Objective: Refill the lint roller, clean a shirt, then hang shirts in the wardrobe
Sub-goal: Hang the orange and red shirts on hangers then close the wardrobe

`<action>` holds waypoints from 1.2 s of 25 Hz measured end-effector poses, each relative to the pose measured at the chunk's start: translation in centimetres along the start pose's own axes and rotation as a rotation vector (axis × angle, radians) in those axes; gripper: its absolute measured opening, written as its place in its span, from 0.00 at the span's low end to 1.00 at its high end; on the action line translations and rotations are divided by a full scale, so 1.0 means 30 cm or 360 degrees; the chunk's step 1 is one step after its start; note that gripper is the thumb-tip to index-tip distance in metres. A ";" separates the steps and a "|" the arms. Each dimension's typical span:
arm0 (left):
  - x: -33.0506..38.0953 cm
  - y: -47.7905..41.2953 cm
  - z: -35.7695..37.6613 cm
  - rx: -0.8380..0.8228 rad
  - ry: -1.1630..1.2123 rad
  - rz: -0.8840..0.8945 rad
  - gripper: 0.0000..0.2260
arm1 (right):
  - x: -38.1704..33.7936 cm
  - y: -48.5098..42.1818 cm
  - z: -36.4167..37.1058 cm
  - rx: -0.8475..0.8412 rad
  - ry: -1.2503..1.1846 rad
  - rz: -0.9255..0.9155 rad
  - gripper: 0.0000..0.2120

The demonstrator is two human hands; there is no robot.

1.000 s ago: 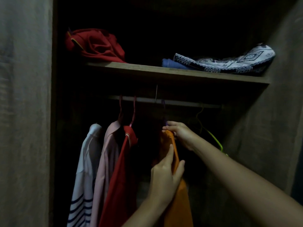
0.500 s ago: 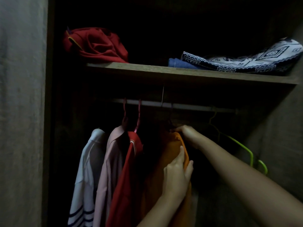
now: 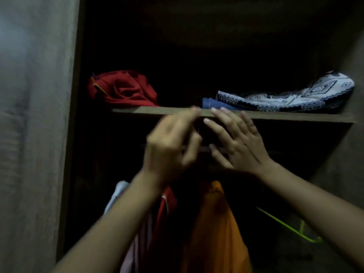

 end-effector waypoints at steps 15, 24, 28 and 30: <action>-0.510 -0.288 0.021 -0.1631 -0.0656 -0.0762 0.22 | 0.145 -0.136 0.109 -0.0718 0.0095 0.0176 0.39; -0.254 -0.168 -0.260 -0.0739 -0.0076 -0.0954 0.21 | -0.165 -0.243 -0.215 -0.0478 -0.1236 0.0453 0.54; -0.206 0.014 -0.332 -0.0615 0.0638 -0.1417 0.14 | -0.335 -0.210 -0.327 -0.0497 -0.1212 0.0342 0.49; -0.169 0.125 -0.334 -0.0659 0.0959 -0.1653 0.14 | -0.393 -0.156 -0.350 -0.0571 -0.1205 0.0411 0.47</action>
Point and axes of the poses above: each hand's wrist, its own y-axis away from the middle knuckle, its own z-axis out of the palm, x = y × z, the point moved 9 cm from there along -y, towards the middle knuckle, and after that the axes turned 5 degrees about -x, right-handed, at the moved point
